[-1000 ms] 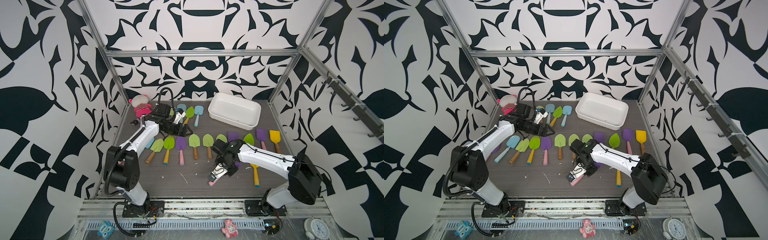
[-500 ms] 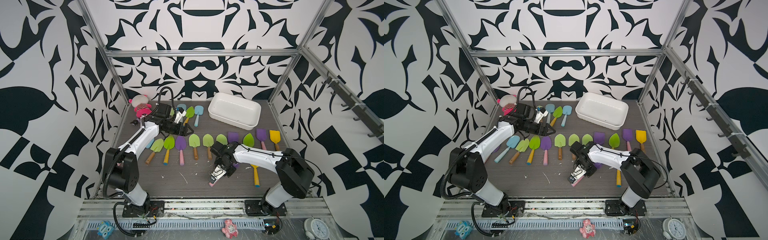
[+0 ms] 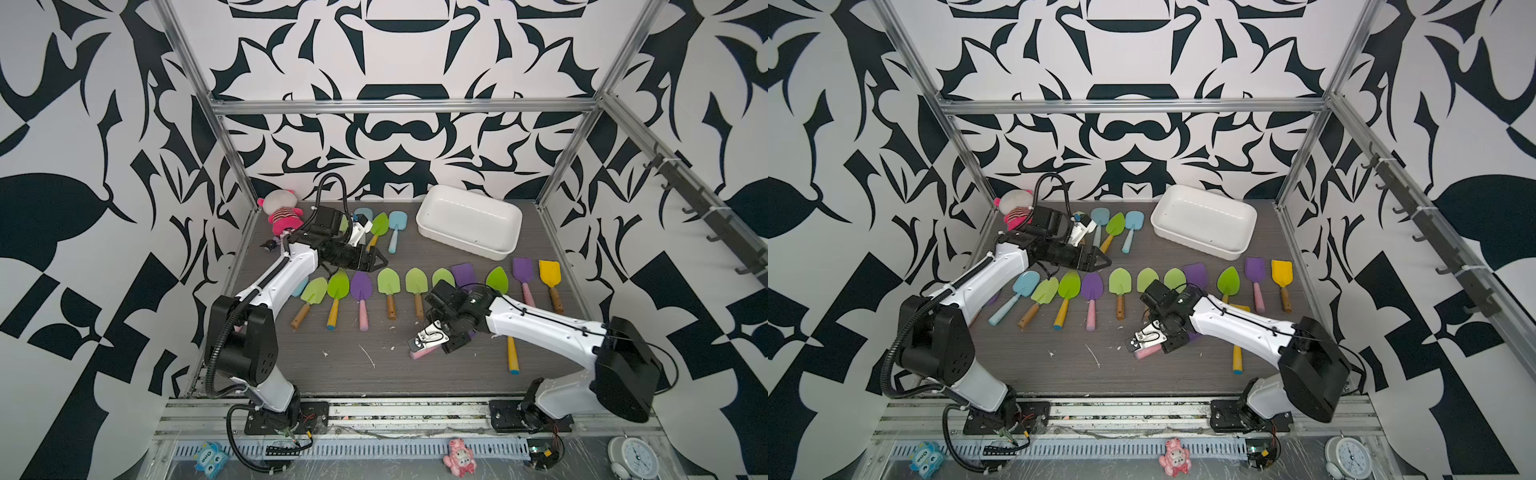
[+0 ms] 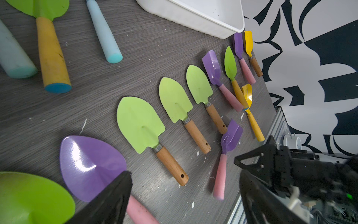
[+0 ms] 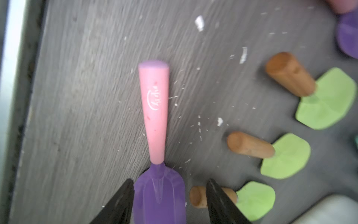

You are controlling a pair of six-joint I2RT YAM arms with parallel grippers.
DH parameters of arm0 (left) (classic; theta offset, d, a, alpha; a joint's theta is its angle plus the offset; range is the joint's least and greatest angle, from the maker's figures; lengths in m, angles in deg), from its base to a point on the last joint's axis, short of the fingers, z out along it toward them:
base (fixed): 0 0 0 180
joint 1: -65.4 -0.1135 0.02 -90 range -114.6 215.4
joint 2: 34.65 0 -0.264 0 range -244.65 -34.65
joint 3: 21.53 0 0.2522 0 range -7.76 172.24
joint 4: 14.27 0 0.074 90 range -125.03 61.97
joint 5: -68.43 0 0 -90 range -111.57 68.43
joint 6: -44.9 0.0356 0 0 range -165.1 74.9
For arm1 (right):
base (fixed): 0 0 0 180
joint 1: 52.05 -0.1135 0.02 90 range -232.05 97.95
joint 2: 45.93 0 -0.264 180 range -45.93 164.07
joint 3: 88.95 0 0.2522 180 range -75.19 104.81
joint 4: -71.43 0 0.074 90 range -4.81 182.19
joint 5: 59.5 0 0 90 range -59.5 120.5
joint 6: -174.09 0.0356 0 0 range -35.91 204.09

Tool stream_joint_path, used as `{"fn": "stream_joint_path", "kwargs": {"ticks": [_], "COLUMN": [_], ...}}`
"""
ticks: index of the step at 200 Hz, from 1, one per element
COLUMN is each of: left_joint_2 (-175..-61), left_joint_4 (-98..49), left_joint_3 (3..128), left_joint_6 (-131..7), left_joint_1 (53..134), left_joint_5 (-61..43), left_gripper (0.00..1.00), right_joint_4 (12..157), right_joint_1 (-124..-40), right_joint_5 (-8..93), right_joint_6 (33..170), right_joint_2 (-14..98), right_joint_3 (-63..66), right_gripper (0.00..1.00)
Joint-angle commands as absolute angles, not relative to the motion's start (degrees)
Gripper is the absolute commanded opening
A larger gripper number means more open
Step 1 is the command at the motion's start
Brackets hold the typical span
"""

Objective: Take the shovel out of the storage box
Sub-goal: Place the shovel at the center of the board.

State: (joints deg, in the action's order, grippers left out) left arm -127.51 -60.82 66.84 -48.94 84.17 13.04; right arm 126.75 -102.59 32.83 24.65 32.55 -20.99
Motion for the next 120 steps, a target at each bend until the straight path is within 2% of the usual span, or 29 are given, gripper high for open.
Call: {"fn": "stream_joint_path", "kwargs": {"ticks": [1, 15, 23, 37, 52, 68, 120], "left_joint_2": [-127.8, -127.8, -127.7, -127.6, -127.4, -126.9, -124.9], "left_joint_4": [-62.3, -62.4, -62.3, -61.9, -60.8, -60.0, -59.0], "left_joint_3": [66.9, 66.9, 66.9, 67.0, 66.7, 66.5, 64.0], "left_joint_6": [-47.3, -47.2, -47.1, -47.7, -49.1, -49.6, -50.3], "left_joint_1": [84.2, 84.0, 83.8, 83.2, 82.4, 82.0, 81.8], "left_joint_5": [14.4, 14.4, 14.1, 13.3, 13.2, 13.0, 11.2], "left_gripper": [0.89, 0.89, 0.89, 0.88, 0.87, 0.86, 0.86], "right_joint_4": [124.8, 119.8, 116.3, 115.0, 115.9, 115.8, 115.0], "right_joint_1": [-103.4, -103.4, -103.4, -103.3, -103.3, -103.7, -104.7], "right_joint_5": [35.3, 38.1, 38.1, 37.9, 41.2, 43.1, 38.4], "right_joint_6": [49.1, 66.2, 76.4, 88.0, 94.8, 98.2, 96.1], "right_joint_2": [26.5, 24.3, 24.3, 27.2, 32.4, 36.9, 39.7], "right_joint_3": [-18.6, -18.2, -18.0, -15.8, -12.4, -11.6, -15.9], "right_gripper": [0.6, 0.53, 0.43, 0.19, 0.07, 0.0, 0.0]}}
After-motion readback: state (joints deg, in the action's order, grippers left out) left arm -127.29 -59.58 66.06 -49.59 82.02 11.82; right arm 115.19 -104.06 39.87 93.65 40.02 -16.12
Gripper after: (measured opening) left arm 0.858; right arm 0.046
